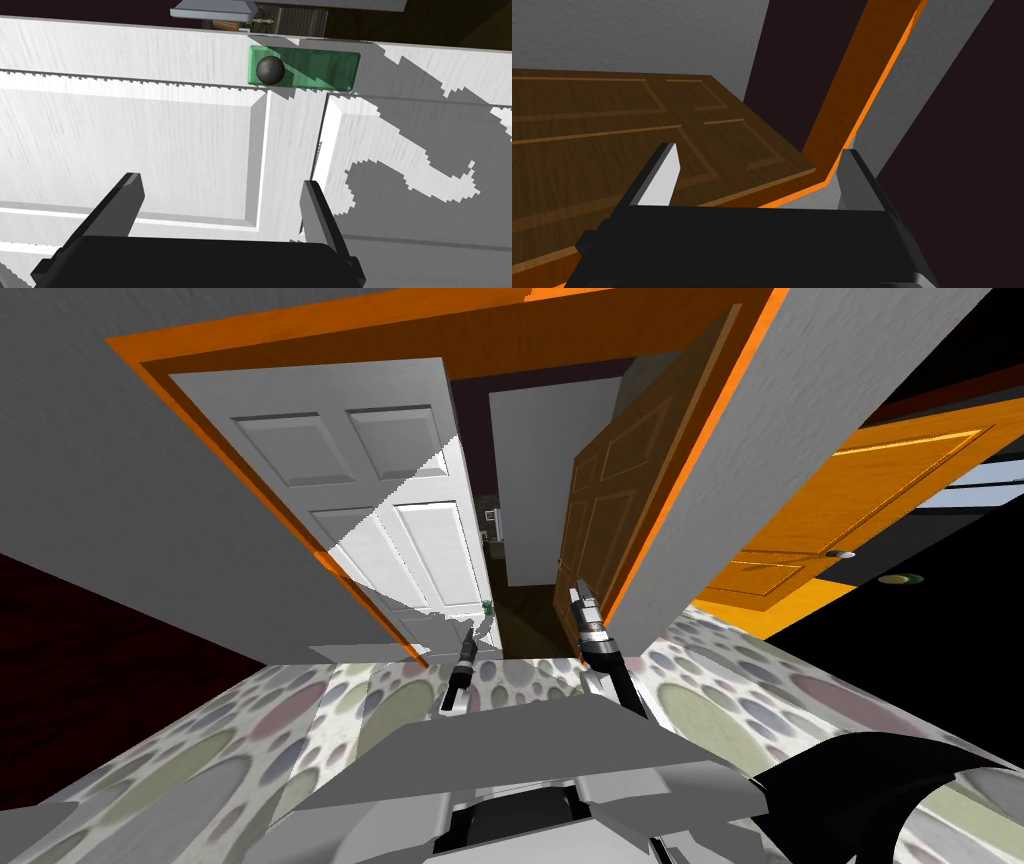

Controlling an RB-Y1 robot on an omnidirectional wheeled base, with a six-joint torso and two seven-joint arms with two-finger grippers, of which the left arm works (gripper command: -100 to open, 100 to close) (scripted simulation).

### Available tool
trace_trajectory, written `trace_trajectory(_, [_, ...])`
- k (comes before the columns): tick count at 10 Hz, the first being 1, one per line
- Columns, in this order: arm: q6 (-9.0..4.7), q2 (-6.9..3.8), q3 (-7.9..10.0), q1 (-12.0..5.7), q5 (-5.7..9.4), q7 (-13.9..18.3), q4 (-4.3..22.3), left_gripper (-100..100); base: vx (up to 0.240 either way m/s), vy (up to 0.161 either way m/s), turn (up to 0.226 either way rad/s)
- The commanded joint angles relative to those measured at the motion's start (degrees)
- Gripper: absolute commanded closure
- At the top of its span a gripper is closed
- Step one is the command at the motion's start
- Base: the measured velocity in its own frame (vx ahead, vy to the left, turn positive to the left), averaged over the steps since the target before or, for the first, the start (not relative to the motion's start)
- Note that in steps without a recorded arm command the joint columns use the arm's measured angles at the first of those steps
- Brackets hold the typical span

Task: Push the door open

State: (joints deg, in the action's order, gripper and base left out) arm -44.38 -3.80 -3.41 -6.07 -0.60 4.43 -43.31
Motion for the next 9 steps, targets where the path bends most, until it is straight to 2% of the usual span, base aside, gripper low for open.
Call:
trace_trajectory(1, [-0.51, 0.01, 0.05, -0.94, 0.03, 0.07, 2.24, -100, 0.097, -0.005, 0.003])
trace_trajectory(2, [-0.51, 0.01, 0.05, -0.94, 0.03, 0.07, 2.24, -100, 0.061, -0.007, 0.0])
trace_trajectory(5, [-0.85, 0.42, 0.03, -2.42, -0.01, -0.01, 6.01, -100, 0.105, -0.012, 0.005])
trace_trajectory(9, [-1.14, -0.08, 0.36, -2.27, 0.15, -0.28, 5.88, -100, 0.125, -0.014, -0.016])
